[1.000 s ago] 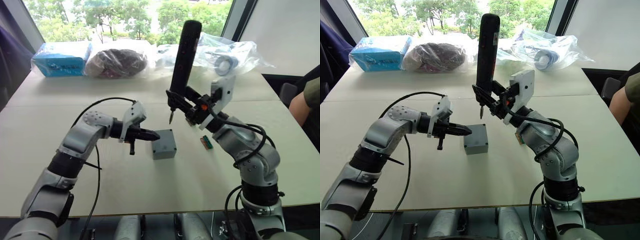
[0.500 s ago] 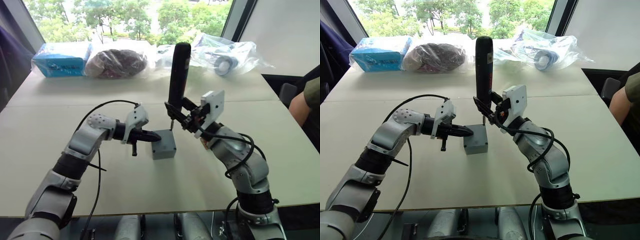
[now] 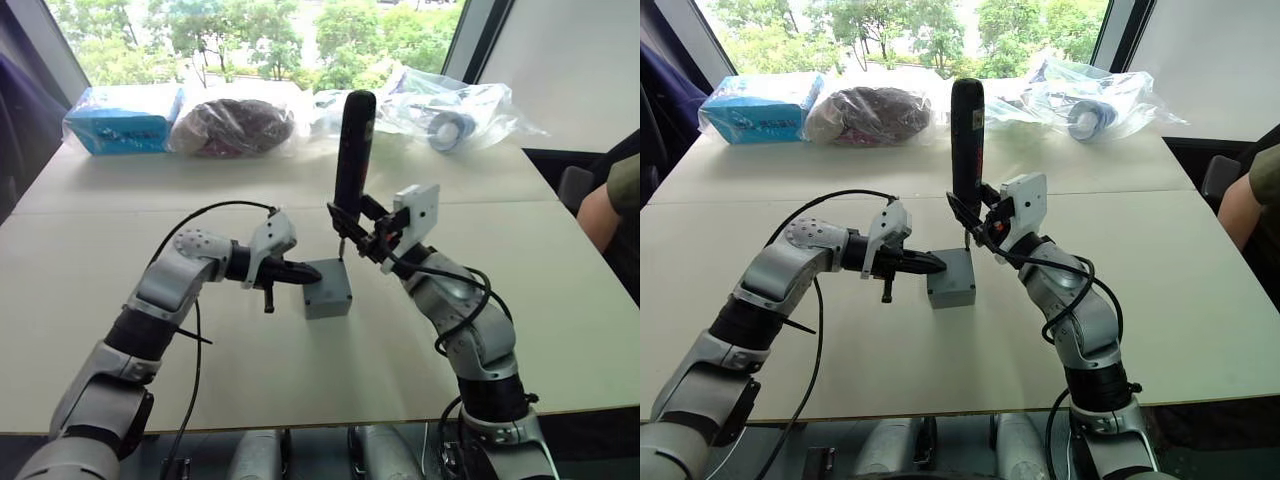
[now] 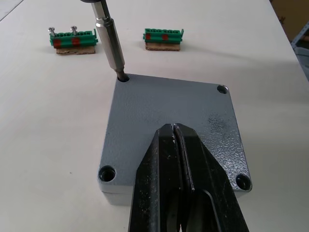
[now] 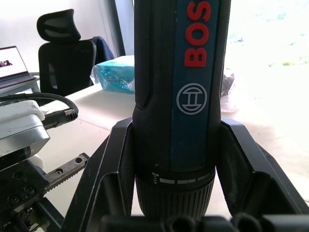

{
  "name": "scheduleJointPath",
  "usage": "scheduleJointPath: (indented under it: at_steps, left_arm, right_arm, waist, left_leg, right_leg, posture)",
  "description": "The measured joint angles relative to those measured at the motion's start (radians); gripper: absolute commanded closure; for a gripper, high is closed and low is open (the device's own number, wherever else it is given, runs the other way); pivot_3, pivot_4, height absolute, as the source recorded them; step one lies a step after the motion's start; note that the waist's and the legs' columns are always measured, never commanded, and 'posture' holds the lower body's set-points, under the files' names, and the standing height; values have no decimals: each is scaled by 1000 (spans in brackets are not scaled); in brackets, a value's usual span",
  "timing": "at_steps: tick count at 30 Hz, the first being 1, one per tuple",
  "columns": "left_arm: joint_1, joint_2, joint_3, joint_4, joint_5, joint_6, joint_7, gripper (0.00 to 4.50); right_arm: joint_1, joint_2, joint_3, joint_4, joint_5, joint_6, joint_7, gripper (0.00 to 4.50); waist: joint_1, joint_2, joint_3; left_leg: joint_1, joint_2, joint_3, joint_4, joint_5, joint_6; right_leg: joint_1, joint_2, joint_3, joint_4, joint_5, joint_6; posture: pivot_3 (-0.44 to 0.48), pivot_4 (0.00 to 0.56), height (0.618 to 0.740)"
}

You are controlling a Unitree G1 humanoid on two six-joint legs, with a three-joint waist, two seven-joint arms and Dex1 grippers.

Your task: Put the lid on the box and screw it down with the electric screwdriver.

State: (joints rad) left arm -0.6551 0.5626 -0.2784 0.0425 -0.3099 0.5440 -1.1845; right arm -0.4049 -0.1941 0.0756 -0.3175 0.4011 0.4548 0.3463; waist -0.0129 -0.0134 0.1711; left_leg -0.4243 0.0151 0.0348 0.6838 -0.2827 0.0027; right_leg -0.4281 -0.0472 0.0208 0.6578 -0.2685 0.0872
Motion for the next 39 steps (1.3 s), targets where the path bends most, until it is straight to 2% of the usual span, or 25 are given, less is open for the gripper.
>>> scheduleJointPath:
  at_steps: [7, 13, 15, 21, 26, 39]
  left_arm:
    - [4, 3, -2, -6, 6, 7, 3, 4500]
    - [16, 3, -8, -3, 20, -5, 4, 4500]
    - [20, 3, -8, -2, 22, -8, 4, 4500]
    - [20, 4, -22, 9, 41, -26, -1, 4500]
    - [27, 7, -24, 17, 53, -30, -10, 4500]
    - [59, 9, -23, -17, 60, -25, -6, 4500]
  right_arm:
    - [50, -10, 18, -2, -43, -73, 36, 2722]
    - [105, 3, 21, -14, -54, -97, 15, 2722]
    - [118, 6, 31, -16, -71, -106, 7, 2722]
    - [118, 7, 47, 0, -108, -116, -10, 2722]
    - [105, 18, 53, 31, -121, -112, -27, 2722]
    - [111, 30, 53, 39, -123, -105, -48, 2722]
  waist:
    - [1, 0, -1]
    - [1, -1, -3]
    - [1, -1, -6]
    - [1, -1, -16]
    - [1, -1, -21]
    - [2, -4, -33]
  left_leg:
    - [5, 0, 0, 0, 0, 0]
    - [19, 1, -1, -3, -1, 1]
    - [19, 1, -1, -3, -1, 1]
    - [22, 0, -1, -3, -1, 1]
    - [35, 1, -1, -6, -2, 2]
    - [35, 1, -2, -8, -2, 2]
  right_leg:
    - [4, 0, 0, 0, 0, 0]
    - [20, 1, 0, -4, -1, 0]
    - [20, 1, -1, -4, -1, -1]
    - [24, 0, -1, -5, -1, -1]
    - [37, 0, -1, -9, -3, -5]
    - [37, -4, -1, -10, -4, -6]
  posture:
    - [0, 150, 740]
    - [0, 150, 740]
    - [0, 150, 740]
    - [0, 150, 740]
    - [0, 150, 740]
    - [0, 150, 740]
